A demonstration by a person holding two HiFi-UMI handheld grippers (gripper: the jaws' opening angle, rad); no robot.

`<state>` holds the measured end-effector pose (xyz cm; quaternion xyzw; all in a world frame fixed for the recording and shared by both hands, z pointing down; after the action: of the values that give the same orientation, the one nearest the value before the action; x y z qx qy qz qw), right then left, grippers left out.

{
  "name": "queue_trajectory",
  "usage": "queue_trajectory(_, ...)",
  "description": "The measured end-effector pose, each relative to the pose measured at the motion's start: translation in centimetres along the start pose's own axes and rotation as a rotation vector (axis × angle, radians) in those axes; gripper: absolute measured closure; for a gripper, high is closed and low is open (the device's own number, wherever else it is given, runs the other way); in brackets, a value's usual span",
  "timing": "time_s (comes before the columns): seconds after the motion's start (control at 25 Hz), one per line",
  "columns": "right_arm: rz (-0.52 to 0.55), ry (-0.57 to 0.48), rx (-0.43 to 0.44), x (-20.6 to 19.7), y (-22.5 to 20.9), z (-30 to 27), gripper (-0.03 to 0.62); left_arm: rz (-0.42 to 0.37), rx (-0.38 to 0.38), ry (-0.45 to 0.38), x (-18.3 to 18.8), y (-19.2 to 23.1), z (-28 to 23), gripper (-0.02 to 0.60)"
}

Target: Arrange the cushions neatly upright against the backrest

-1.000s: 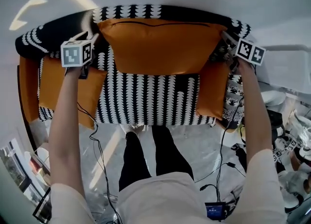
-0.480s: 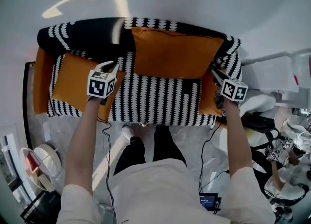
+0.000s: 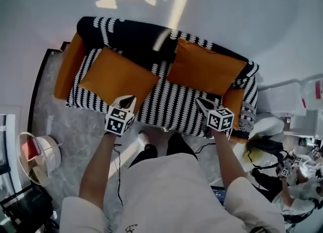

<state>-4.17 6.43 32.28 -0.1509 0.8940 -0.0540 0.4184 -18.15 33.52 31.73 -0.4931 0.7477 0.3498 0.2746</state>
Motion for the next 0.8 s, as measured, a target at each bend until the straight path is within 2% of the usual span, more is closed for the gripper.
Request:
queue_trajectory(0.2, 0.090, 0.031, 0.104, -1.0, 9.1, -1.9, 0.569, 0.097, 0.086, -0.044, -5.5, 0.9, 6.4, 0.565)
queue_trajectory(0.32, 0.139, 0.028, 0.193, -1.0, 13.7, -3.4, 0.571, 0.143, 0.143, -0.067, -7.1, 1.2, 8.3, 0.565)
queue_trajectory(0.52, 0.305, 0.021, 0.312, -0.8, 19.9, -6.1, 0.571, 0.247, 0.234, -0.122, -7.1, 2.3, 10.2, 0.565)
queue_trajectory(0.72, 0.333, 0.038, 0.407, -0.4, 23.1, -8.9, 0.571, 0.301, 0.297, -0.133, -6.3, 3.7, 11.2, 0.565)
queue_trajectory(0.8, 0.316, 0.046, 0.428, -0.2, 23.5, -9.8, 0.571, 0.299, 0.313, -0.127, -5.9, 4.5, 11.2, 0.565)
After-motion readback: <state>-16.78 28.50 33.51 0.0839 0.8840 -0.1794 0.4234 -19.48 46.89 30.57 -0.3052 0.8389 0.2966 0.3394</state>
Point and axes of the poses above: the fingertips, and each gripper's own axes: z backward along the fingers, y to its left, x out of its top, the point moved 2 cm from there along z, backward along the fingers, and after that the axes turned 14 degrees about -x, right-handed, at the moved point
